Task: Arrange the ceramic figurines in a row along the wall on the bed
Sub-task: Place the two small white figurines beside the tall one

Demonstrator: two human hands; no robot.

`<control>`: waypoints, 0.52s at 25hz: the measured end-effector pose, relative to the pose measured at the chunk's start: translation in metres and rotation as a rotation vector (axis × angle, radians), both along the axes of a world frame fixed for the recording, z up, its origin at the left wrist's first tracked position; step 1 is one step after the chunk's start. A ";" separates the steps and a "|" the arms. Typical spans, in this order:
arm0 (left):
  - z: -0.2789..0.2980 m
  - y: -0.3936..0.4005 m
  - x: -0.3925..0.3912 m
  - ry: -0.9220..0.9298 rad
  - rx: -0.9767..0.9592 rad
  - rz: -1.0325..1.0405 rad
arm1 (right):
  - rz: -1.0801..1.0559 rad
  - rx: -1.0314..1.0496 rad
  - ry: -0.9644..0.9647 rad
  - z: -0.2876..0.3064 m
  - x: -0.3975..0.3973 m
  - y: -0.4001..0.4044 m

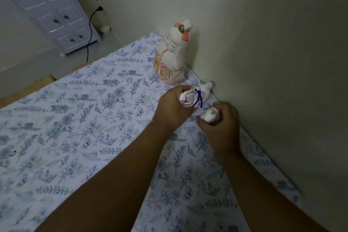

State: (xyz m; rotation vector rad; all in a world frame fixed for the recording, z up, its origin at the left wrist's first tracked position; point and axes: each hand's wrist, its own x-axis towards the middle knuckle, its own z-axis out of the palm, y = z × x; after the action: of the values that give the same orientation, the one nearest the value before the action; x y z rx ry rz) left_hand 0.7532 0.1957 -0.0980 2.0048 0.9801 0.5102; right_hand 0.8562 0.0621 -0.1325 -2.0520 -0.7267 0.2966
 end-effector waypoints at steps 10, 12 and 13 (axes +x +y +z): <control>0.002 -0.005 -0.009 0.005 -0.026 0.008 | -0.035 -0.033 -0.070 0.001 -0.022 -0.021; 0.004 -0.009 -0.010 0.012 -0.068 0.024 | -0.038 -0.059 -0.028 0.002 -0.023 -0.023; 0.007 -0.012 -0.013 0.017 -0.112 0.027 | -0.027 -0.067 -0.005 0.002 -0.024 -0.024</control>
State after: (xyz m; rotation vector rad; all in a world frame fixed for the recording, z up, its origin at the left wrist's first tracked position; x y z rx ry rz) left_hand 0.7399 0.1841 -0.0913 1.9011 1.0248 0.4433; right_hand 0.8325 0.0378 -0.1300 -2.1250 -0.7004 0.3041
